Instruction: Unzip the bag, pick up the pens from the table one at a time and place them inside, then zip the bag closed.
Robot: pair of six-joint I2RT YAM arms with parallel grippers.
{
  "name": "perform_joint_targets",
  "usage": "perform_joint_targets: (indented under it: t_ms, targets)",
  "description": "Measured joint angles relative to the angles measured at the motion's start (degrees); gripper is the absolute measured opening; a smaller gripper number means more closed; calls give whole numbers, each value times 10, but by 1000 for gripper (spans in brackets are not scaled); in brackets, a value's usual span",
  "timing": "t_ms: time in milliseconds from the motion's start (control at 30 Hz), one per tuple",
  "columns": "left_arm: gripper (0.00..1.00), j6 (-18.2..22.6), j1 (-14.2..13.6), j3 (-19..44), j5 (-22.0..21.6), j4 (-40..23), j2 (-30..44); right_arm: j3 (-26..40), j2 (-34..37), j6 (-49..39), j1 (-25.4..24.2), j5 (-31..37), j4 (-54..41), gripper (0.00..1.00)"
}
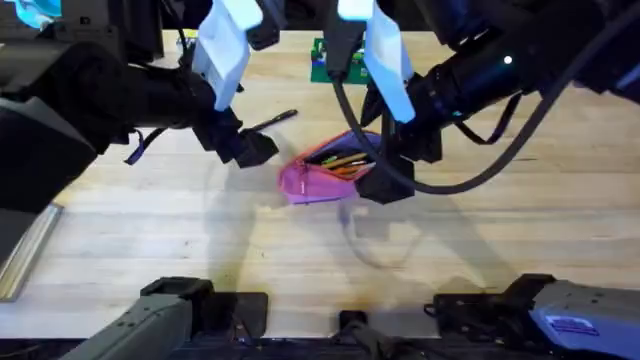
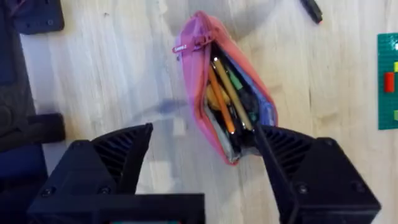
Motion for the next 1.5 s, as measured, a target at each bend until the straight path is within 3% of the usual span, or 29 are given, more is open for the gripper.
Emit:
perform_joint_targets:
  t_ms: [200, 233, 533, 833, 1133, 1500]
  targets:
    - [991, -39, 0, 1, -27, 39, 55, 0, 0, 17, 0, 0, -6, 998]
    - [991, -46, 0, 1, -31, 49, 94, 0, 0, 20, 0, 0, -7, 997]
    - [991, -76, 0, 1, -32, 123, 171, 0, 0, 35, 0, 0, -8, 997]
    - [993, -79, 0, 1, -39, 157, 256, 0, 0, 41, 0, 0, -8, 998]
    - [993, -75, 0, 1, -42, 163, 275, 0, 0, 41, 0, 0, -8, 998]
    - [993, -74, 0, 2, -44, 246, 321, 0, 0, 49, 0, 0, -8, 997]
